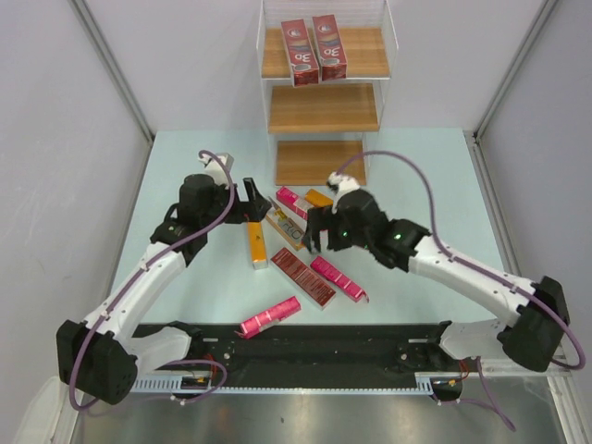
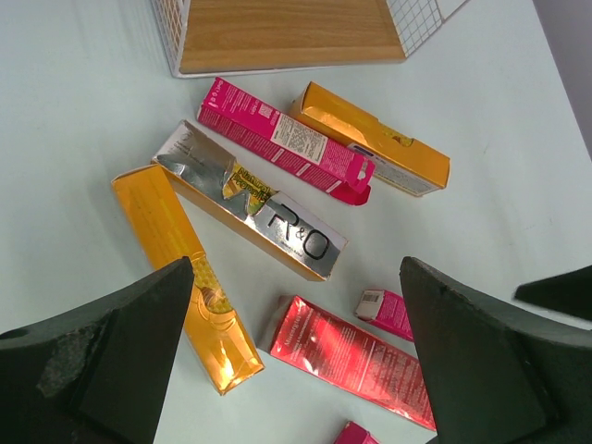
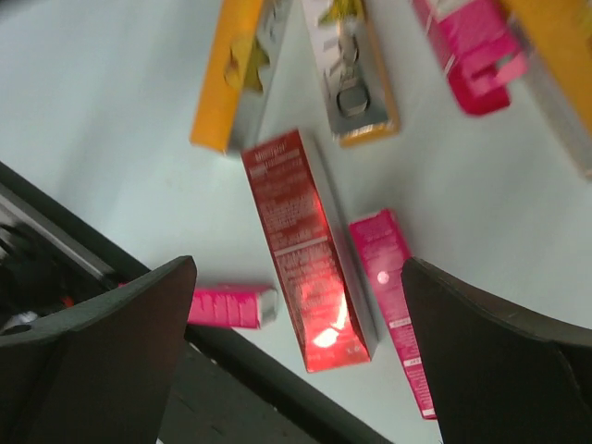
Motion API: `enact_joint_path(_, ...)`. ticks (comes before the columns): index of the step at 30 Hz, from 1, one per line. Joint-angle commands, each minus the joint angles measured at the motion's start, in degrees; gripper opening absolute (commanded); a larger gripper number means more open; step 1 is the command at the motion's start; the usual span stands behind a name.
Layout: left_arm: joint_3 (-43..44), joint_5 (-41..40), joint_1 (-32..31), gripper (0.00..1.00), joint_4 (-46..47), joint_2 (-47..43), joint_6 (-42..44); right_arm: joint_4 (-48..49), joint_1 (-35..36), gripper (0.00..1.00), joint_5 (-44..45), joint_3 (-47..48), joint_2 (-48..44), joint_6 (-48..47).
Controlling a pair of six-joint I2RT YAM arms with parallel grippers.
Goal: Place and organize the toothpastes onto the shelf
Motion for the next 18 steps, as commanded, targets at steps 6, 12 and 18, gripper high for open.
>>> enact_joint_path(6,-1.39,1.79,-0.34,1.0,2.93,0.5,0.67,3.51,7.32,0.95,7.37,-6.03,9.31,-0.4)
enact_joint_path(12,-1.92,1.53,-0.34,1.0,2.84,0.23,1.1,5.71,9.86,0.9,5.53,-6.03,13.62,-0.22)
enact_joint_path(18,-1.65,1.71,-0.34,1.0,2.66,0.58,1.11,6.15,11.01,0.77,4.03,-6.03,17.93,-0.66)
